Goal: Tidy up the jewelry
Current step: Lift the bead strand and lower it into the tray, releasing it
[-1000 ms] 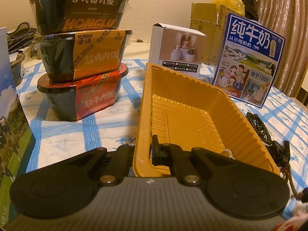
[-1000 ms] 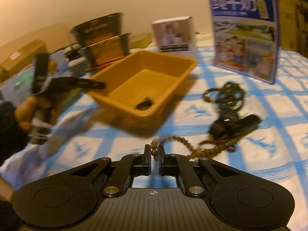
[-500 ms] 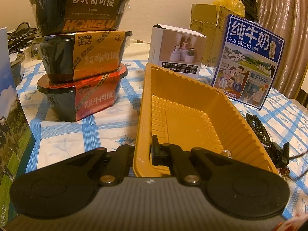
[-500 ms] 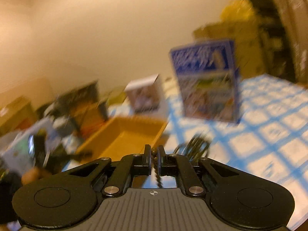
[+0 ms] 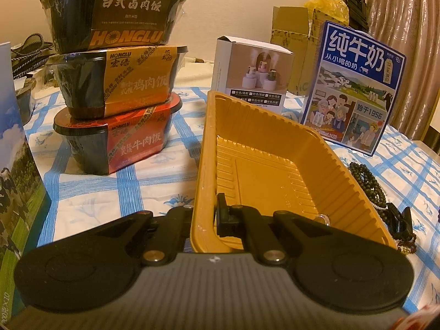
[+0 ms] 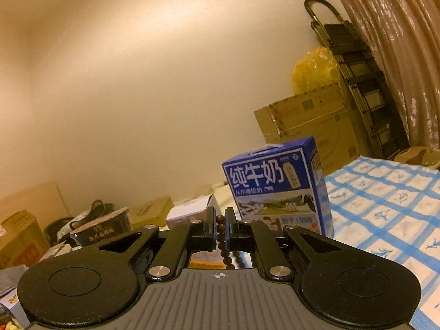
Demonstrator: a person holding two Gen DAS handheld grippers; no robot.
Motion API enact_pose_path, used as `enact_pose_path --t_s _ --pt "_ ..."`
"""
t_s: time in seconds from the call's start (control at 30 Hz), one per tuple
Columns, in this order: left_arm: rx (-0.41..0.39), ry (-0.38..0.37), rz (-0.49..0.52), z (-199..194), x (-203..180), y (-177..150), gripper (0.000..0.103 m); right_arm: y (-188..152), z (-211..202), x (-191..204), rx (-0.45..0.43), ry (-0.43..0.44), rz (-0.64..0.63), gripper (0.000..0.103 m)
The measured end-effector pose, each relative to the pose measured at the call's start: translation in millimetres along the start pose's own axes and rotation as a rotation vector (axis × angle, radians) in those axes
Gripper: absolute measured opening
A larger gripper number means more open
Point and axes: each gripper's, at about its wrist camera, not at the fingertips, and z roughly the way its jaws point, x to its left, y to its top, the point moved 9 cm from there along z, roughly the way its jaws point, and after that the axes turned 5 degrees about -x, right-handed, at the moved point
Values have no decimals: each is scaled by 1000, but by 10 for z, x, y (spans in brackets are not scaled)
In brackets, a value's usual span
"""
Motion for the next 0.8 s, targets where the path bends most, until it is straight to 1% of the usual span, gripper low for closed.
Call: enact_pose_path --t_s 0.13,0.27,0.43,0.57,0.7,0.8 --pt "0 1 2 -4 -3 2 3 -25 39 47 27 -4 -10 6" --pt "1 2 3 -1 -2 2 3 -28 126 185 39 32 -16 6" --pt "0 3 8 1 -7 9 3 14 272 469 41 126 -8 6" --pt "1 3 11 2 -12 15 3 8 466 731 60 220 31 6" --pt "0 4 14 -1 -16 17 3 -93 693 1017 98 304 47 6" --pt "2 4 16 -9 -16 17 3 -203 857 1210 127 350 52 6"
